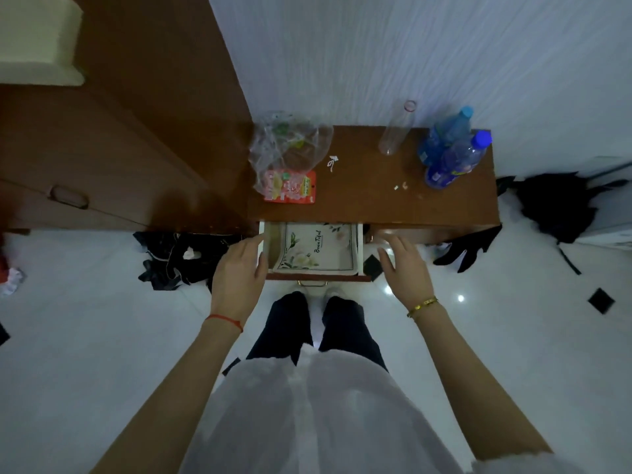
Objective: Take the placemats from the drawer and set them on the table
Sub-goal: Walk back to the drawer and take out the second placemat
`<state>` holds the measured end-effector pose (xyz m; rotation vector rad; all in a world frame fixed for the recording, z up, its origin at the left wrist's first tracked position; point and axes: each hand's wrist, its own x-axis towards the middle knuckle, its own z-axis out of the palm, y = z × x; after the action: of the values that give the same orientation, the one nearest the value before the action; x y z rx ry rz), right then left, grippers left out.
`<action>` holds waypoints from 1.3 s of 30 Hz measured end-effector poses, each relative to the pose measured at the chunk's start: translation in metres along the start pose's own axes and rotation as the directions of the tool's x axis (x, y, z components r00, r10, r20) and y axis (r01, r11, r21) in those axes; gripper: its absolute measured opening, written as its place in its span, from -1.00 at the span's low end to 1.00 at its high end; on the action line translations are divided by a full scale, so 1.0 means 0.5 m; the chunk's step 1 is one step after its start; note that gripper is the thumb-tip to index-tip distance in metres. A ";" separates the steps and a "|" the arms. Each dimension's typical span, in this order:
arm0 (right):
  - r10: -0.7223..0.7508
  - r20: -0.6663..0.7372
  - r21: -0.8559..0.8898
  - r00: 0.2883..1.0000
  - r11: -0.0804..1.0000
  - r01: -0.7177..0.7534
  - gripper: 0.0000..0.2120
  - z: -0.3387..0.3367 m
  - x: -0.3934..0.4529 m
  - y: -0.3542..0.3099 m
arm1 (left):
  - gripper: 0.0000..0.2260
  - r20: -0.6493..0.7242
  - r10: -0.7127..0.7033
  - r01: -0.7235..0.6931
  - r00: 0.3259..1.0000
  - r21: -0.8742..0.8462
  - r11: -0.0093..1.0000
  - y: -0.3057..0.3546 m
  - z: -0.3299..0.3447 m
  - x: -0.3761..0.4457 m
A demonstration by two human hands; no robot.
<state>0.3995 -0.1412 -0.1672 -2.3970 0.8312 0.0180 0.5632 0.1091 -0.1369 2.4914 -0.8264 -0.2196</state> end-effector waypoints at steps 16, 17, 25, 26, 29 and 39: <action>0.195 0.061 -0.039 0.979 0.981 -0.192 -0.66 0.431 0.167 0.205 | -0.71 0.314 -0.184 0.187 0.932 0.019 0.982 -0.289 0.466 0.104; 0.193 0.057 -0.044 0.980 0.981 -0.190 -0.65 0.455 0.174 0.217 | -0.70 0.327 -0.215 0.220 0.920 0.024 0.975 -0.304 0.492 0.106; 0.131 -0.019 -0.105 0.991 0.986 -0.133 -0.68 0.557 0.176 0.284 | -0.66 0.452 -0.350 0.313 0.821 0.158 0.937 -0.389 0.623 0.124; 0.141 -0.034 -0.091 0.989 0.985 -0.144 -0.68 0.560 0.175 0.287 | -0.64 0.476 -0.359 0.309 0.803 0.183 0.933 -0.393 0.634 0.128; 0.179 -0.069 -0.033 0.981 0.983 -0.182 -0.64 0.568 0.172 0.292 | -0.66 0.529 -0.398 0.303 0.750 0.261 0.917 -0.405 0.663 0.138; 0.264 -0.057 0.048 0.963 0.964 -0.262 -0.52 0.577 0.155 0.298 | -0.69 0.594 -0.509 0.444 0.623 0.266 0.855 -0.422 0.692 0.129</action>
<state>0.4272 -0.1218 -0.4995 -2.2438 1.1646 0.0309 0.6200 0.0740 -0.5416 2.6930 -0.3667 -1.3334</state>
